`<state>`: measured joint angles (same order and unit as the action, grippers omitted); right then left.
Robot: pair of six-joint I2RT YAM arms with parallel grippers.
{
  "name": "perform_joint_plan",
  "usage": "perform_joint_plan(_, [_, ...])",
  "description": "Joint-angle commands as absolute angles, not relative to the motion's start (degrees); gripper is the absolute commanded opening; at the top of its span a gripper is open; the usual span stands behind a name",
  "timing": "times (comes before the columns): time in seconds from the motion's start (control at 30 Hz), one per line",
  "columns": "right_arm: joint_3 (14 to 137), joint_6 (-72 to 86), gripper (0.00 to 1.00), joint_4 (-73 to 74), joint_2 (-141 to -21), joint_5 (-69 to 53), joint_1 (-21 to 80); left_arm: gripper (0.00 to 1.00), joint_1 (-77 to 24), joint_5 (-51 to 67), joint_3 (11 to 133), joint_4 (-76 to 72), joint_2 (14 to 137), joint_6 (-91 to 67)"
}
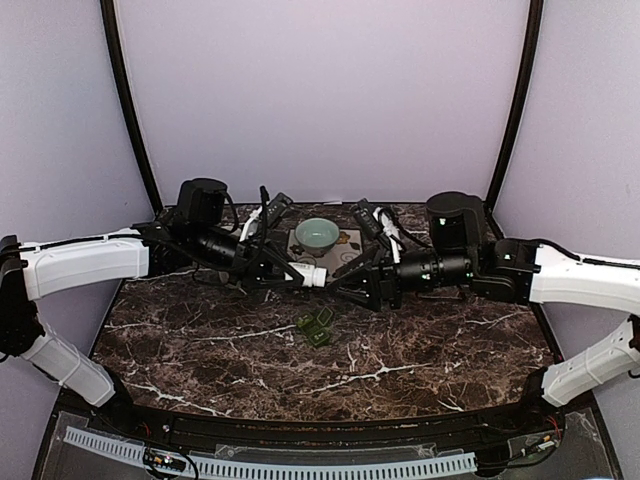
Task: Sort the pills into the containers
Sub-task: Unscrew the lid of the pill bottle.
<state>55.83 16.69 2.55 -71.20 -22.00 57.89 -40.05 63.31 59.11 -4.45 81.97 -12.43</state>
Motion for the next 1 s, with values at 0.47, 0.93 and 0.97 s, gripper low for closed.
perform_joint_plan(0.47, [60.5, 19.0, 0.51, -4.1, -75.7, -28.8, 57.5, 0.00, -39.7, 68.4, 60.3, -9.0, 81.3, -15.1])
perform_joint_plan(0.93, [62.3, 19.8, 0.29, -4.3, -78.3, -31.6, 57.4, 0.00, -39.8, 69.3, 60.3, -9.2, 81.6, -15.4])
perform_joint_plan(0.97, [62.4, 19.7, 0.27, -4.4, -78.3, -31.8, 57.4, 0.00, -39.8, 69.2, 60.3, -9.2, 81.6, -15.4])
